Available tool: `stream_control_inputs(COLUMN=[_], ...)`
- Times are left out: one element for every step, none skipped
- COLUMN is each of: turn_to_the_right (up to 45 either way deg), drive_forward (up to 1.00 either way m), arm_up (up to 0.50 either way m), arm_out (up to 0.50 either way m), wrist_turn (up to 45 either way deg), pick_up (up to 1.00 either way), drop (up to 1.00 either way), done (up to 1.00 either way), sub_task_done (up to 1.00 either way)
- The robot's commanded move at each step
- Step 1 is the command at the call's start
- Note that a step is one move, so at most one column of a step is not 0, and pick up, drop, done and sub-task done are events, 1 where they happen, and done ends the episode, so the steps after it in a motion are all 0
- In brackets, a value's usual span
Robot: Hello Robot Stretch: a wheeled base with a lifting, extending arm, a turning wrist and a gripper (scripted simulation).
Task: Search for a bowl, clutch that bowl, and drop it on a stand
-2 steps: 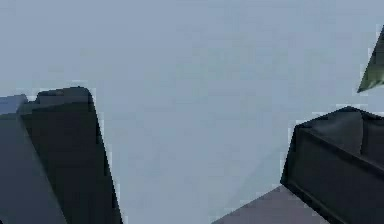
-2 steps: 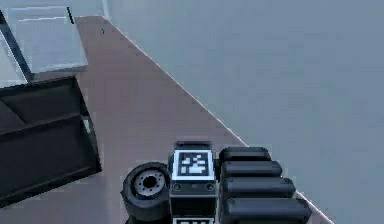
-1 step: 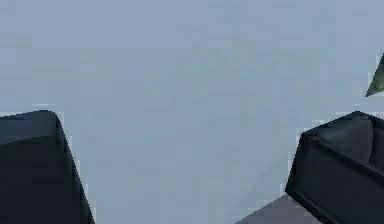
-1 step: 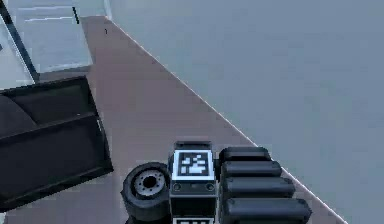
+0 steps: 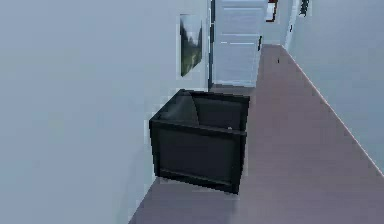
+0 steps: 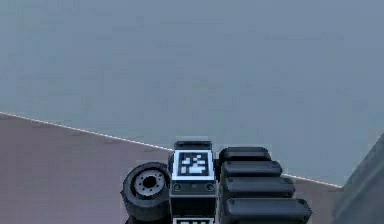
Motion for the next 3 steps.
stream_control_inputs(turn_to_the_right=[24.0, 6.0, 3.0], drive_forward=[0.0, 0.0, 0.0], arm_up=[0.0, 0.0, 0.0], arm_out=[0.0, 0.0, 0.0], wrist_turn=[0.0, 0.0, 0.0], pick_up=[0.0, 0.0, 0.0], drop=[0.0, 0.0, 0.0], done=[0.0, 0.0, 0.0], sub_task_done=[0.0, 0.0, 0.0])
